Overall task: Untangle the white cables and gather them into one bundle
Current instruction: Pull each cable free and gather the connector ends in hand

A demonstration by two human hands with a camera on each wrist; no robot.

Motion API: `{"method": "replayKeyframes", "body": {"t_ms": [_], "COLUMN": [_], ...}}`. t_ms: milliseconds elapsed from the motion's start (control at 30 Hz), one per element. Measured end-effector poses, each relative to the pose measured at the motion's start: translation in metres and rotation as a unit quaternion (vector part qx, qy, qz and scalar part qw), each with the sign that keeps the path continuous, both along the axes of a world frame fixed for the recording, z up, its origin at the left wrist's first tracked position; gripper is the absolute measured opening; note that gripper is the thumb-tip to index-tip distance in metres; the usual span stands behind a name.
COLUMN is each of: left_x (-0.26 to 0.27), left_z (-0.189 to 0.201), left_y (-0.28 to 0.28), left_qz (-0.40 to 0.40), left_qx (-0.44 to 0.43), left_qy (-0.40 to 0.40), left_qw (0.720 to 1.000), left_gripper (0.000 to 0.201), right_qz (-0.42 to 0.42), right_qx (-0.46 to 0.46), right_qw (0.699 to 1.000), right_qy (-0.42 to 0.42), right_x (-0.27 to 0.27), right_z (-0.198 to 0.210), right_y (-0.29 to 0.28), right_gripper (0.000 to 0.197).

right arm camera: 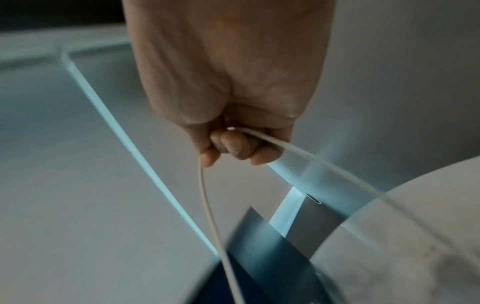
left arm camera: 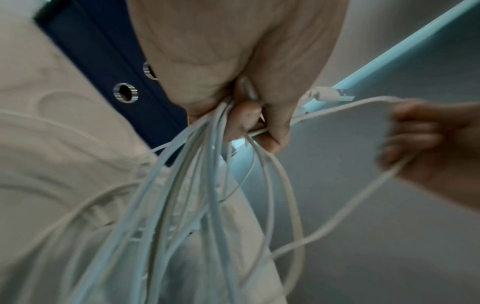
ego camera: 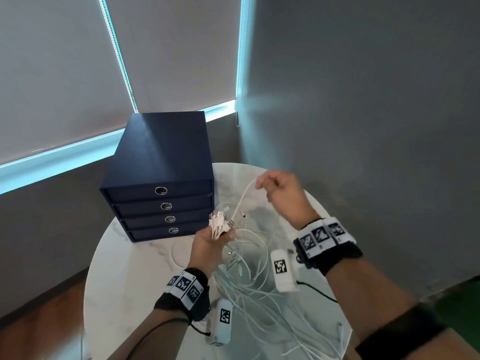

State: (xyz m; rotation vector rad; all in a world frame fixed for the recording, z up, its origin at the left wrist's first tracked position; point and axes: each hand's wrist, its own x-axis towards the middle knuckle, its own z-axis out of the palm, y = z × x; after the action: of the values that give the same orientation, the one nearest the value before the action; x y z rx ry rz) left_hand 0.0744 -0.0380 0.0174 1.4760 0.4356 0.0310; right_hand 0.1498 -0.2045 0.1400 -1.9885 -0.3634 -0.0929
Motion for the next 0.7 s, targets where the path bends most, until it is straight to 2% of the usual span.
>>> {"method": "replayKeyframes", "body": {"t_ms": [100,167,267,333,400,433,467,500,533,567,600,633,700], "left_x": [-0.009,-0.011,-0.012,-0.009,-0.006,-0.004,-0.002,0.000,0.001,0.002,0.002,0.003,0.004], "left_z": [-0.004,-0.004,-0.002,0.000,0.002,0.004,0.005,0.006,0.007,0.009,0.011,0.014,0.017], "left_y": [0.006,0.008,0.011,0.013,0.012,0.010,0.010,0.009,0.008,0.006,0.003,0.001,-0.004], "left_qz": [0.012,0.020,0.047,0.037,0.032,0.033,0.035,0.032,0.026,0.016,0.009,0.000,-0.014], "left_qx": [0.018,0.027,0.001,0.018,0.037,0.043,0.043,0.040,0.032,0.023,0.018,0.016,-0.001], "left_qy": [0.012,0.014,0.010,0.005,-0.003,-0.005,-0.005,-0.004,-0.006,-0.009,-0.011,-0.014,-0.026], "left_qw": [1.000,0.999,0.999,0.999,0.999,0.999,0.998,0.999,0.999,1.000,1.000,1.000,1.000], "left_gripper": [0.014,0.013,0.012,0.012,0.013,0.014,0.014,0.013,0.012,0.010,0.009,0.009,0.005], "right_qz": [-0.089,-0.120,-0.178,-0.219,-0.249,-0.256,-0.257,-0.254,-0.243,-0.225,-0.215,-0.188,-0.086], "right_qx": [0.218,0.307,0.381,0.407,0.397,0.370,0.305,0.186,0.027,-0.134,-0.268,-0.338,-0.356], "right_qw": [0.972,0.944,0.907,0.886,0.883,0.893,0.917,0.949,0.970,0.965,0.938,0.920,0.930], "right_qy": [0.007,-0.012,-0.025,-0.024,-0.012,-0.005,0.000,0.002,0.009,0.033,0.052,0.058,0.008], "right_x": [0.012,0.019,0.031,0.037,0.040,0.042,0.045,0.049,0.051,0.049,0.045,0.038,0.019], "right_z": [0.040,0.063,0.083,0.084,0.074,0.066,0.055,0.042,0.029,0.017,0.006,-0.004,-0.018], "right_y": [-0.004,-0.012,-0.029,-0.038,-0.045,-0.047,-0.049,-0.052,-0.055,-0.056,-0.054,-0.050,-0.033], "right_gripper": [0.035,0.033,0.026,0.027,0.030,0.030,0.029,0.027,0.022,0.021,0.037,0.055,0.072]}}
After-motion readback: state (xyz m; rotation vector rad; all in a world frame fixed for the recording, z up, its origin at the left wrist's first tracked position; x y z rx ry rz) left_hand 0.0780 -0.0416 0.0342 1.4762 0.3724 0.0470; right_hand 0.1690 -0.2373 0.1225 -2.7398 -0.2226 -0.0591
